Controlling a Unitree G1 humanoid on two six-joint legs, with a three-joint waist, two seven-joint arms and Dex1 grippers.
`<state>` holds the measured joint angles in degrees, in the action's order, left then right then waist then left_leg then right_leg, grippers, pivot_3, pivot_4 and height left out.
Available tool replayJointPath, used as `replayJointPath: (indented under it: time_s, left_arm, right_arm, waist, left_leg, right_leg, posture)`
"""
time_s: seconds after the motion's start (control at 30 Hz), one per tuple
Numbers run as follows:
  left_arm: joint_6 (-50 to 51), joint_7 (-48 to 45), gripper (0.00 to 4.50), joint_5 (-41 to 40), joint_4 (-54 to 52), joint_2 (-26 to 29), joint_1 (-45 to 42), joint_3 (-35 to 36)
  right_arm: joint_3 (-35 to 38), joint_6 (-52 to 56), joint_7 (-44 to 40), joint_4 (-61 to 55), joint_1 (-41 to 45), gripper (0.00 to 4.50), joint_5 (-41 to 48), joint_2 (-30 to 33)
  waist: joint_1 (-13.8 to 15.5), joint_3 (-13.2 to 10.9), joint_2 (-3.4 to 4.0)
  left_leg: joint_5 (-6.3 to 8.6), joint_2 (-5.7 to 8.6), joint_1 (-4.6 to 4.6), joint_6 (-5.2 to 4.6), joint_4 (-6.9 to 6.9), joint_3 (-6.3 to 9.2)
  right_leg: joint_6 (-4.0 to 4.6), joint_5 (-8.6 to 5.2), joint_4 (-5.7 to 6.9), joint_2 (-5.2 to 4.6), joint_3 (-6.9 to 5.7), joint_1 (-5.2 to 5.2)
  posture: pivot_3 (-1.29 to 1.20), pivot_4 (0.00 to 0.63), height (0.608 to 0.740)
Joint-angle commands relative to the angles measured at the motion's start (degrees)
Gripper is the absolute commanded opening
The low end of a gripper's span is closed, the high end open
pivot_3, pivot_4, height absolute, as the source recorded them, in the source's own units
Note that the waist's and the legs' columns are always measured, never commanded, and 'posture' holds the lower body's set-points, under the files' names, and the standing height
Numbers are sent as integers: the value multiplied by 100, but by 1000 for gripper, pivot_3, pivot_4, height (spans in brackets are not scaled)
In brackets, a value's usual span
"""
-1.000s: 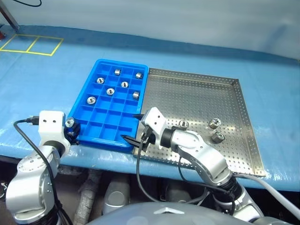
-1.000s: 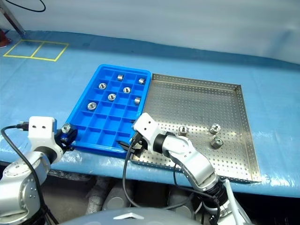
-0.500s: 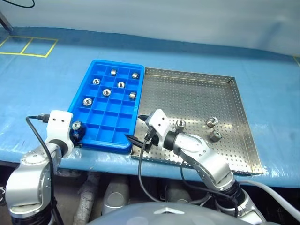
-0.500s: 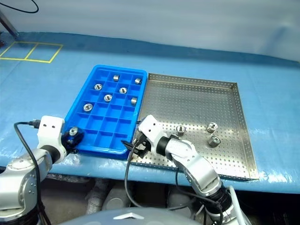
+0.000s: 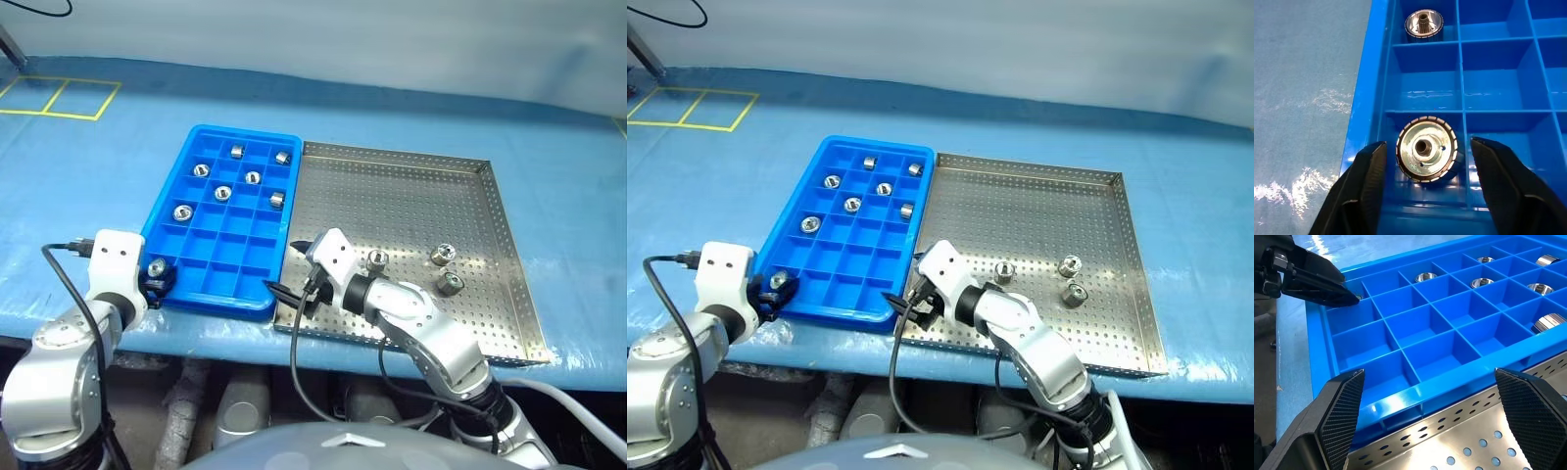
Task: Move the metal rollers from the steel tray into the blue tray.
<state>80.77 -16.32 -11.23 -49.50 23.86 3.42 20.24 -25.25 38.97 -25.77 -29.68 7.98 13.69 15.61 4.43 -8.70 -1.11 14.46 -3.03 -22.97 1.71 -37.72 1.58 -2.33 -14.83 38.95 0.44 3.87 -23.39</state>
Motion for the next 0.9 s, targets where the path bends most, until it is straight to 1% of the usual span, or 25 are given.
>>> replayJointPath:
  time_s: [0.03, 0.13, 0.27, 0.4, 0.5, 0.6, 0.63, 0.73, 0.8, 0.9]
  left_arm:
    - [-49, 29, 4491, -48, -93, 110, -290, -171]
    - [-455, -114, 4491, -231, 27, 5, -713, -274]
    - [-1640, -655, 4491, -524, 414, 19, -1161, -840]
    - [-2714, -1287, 4491, -564, 1369, 153, -1727, -1756]
    - [-3265, -1716, 4491, -564, 2073, 182, -2130, -2249]
    - [-3715, -2168, 4491, -658, 2696, 107, -2484, -2579]
    - [-3869, -2357, 4491, -600, 2940, 137, -2629, -2785]
    - [-4373, -2949, 4491, -408, 3692, 149, -3048, -3393]
    - [-4617, -3242, 4491, -366, 4161, 69, -3280, -3634]
    - [-5030, -3694, 4491, -118, 4952, -41, -3687, -4141]
  right_arm:
    - [101, -65, 63, -301, 3, 4500, -9, -17]
    - [157, -35, 144, -398, -92, 4500, -3, -2]
    - [326, 21, 268, -603, -316, 4500, 56, 30]
    - [704, 121, 383, -1066, -811, 4500, 121, 253]
    - [1050, 197, 456, -1474, -1221, 4500, 214, 398]
    - [1394, 249, 544, -1845, -1613, 4500, 255, 536]
    - [1552, 279, 583, -1978, -1777, 4500, 277, 567]
    - [1920, 348, 701, -2291, -2249, 4500, 268, 647]
    - [2002, 368, 758, -2394, -2443, 4500, 247, 676]
    - [1939, 413, 880, -2477, -2643, 4500, 174, 679]
  waist:
    - [-11, 0, 0]
    - [-24, 0, -1]
    - [-47, 0, 0]
    - [-140, -1, 1]
    - [-233, -2, 2]
    - [-396, -3, 5]
    - [-478, -3, 4]
    - [-594, -2, 6]
    - [-682, -1, 8]
    - [-839, -2, 9]
  left_leg:
    - [0, 0, 0, 0, 0, 0]
    - [0, 1, -1, 1, 0, -1]
    - [-1, 3, -3, 2, -1, -5]
    - [0, 6, -4, 2, -1, -10]
    - [0, 7, -8, 1, 0, -11]
    - [0, 6, -11, 0, -1, -12]
    - [1, 5, -11, 0, 0, -12]
    - [1, 5, -15, -2, -1, -9]
    - [1, 6, -14, -2, -2, -10]
    - [1, 5, -13, -3, -8, -11]
  right_leg:
    - [0, 0, 0, 0, 0, 0]
    - [-1, 0, -1, -2, 1, 0]
    - [-2, 3, -4, -4, 2, 0]
    - [-2, 4, -8, -6, 6, 0]
    - [-3, 3, -9, -6, 7, -1]
    - [-5, 3, -10, -3, 8, -4]
    - [-6, 2, -11, -2, 9, -5]
    - [-13, -2, -10, 1, 9, -6]
    - [-21, -6, -10, 1, 11, -5]
    - [-32, -11, -8, 4, 14, -5]
  posture:
    - [211, 150, 740]
    - [183, 150, 740]
    - [139, 150, 740]
    - [79, 150, 740]
    - [18, 150, 740]
    - [-30, 150, 740]
    - [-56, 150, 740]
    - [-97, 150, 740]
    - [-123, 150, 740]
    - [-149, 150, 740]
